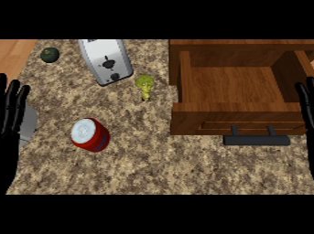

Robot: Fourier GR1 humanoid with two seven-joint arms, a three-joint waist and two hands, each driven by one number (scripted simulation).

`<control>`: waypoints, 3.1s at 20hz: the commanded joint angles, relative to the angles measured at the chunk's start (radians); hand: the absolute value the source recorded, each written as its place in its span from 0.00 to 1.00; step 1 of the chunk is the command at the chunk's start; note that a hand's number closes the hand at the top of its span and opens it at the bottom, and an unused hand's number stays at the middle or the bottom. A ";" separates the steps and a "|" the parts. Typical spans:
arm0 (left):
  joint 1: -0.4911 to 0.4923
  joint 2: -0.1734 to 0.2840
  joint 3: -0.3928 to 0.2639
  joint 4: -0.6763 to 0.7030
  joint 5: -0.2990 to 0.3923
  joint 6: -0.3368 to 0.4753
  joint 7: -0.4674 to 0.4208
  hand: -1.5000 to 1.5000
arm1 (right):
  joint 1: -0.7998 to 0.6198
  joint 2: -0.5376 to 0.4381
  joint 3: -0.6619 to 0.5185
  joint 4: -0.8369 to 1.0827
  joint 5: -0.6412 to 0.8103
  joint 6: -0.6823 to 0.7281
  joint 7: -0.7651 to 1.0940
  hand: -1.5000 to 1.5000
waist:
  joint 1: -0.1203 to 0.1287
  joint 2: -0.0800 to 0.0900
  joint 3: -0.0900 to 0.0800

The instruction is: Pick up the can, place it into the drawer and close the drawer

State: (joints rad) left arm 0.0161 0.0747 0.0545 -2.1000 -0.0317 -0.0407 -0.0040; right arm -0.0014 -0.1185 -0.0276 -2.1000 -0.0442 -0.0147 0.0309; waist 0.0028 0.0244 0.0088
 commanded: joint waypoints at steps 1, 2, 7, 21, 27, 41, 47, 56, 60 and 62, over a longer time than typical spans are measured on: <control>-0.035 0.041 -0.042 0.065 0.102 -0.130 -0.024 0.00 | 0.031 0.002 0.001 0.007 -0.031 0.027 -0.010 0.00 | -0.013 -0.023 -0.009; -0.070 0.085 -0.047 0.102 0.201 -0.236 -0.048 0.00 | -0.013 0.007 0.020 0.019 -0.015 0.016 0.003 0.00 | -0.020 -0.017 -0.012; -0.056 0.233 -0.227 0.151 0.345 -0.559 0.045 0.00 | 0.053 0.024 -0.002 0.064 -0.003 -0.031 0.083 0.00 | -0.093 0.006 -0.012; -0.227 0.741 0.066 0.702 0.848 -1.235 -0.069 0.00 | 0.229 -0.043 -0.171 0.000 -0.125 0.035 0.095 0.00 | -0.027 -0.022 -0.009; -0.331 0.836 0.019 0.891 0.965 -1.278 -0.011 0.00 | 0.273 -0.054 -0.215 -0.057 -0.190 0.070 0.118 0.00 | -0.031 -0.021 -0.009; -0.401 0.845 -0.241 1.002 1.244 -1.198 0.209 0.00 | 0.423 -0.024 -0.287 0.024 -0.238 0.223 -0.058 0.00 | -0.033 -0.021 -0.008; -0.418 0.819 -0.292 0.939 1.287 -1.105 0.268 0.00 | 0.440 -0.063 -0.376 -0.023 -0.341 0.263 -0.015 0.00 | -0.031 -0.024 -0.008; -0.455 0.695 -0.286 0.901 1.161 -0.976 0.296 0.00 | 0.442 -0.094 -0.430 -0.034 -0.389 0.298 0.001 0.00 | -0.037 -0.022 -0.009; -0.364 0.625 -0.236 0.896 1.010 -1.019 0.247 0.00 | 0.483 -0.079 -0.451 -0.050 -0.405 0.310 0.003 0.00 | -0.028 -0.024 -0.010; -0.394 0.574 -0.214 0.920 0.932 -1.026 0.229 0.00 | 0.404 -0.135 -0.470 -0.002 -0.430 0.302 0.038 0.00 | -0.025 -0.018 -0.011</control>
State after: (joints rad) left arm -0.3376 0.8093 -0.1304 -1.2035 0.9922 -1.0659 0.2506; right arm 0.4548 -0.2113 -0.4708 -2.1275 -0.4416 0.2898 0.0373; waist -0.0104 -0.0157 0.0106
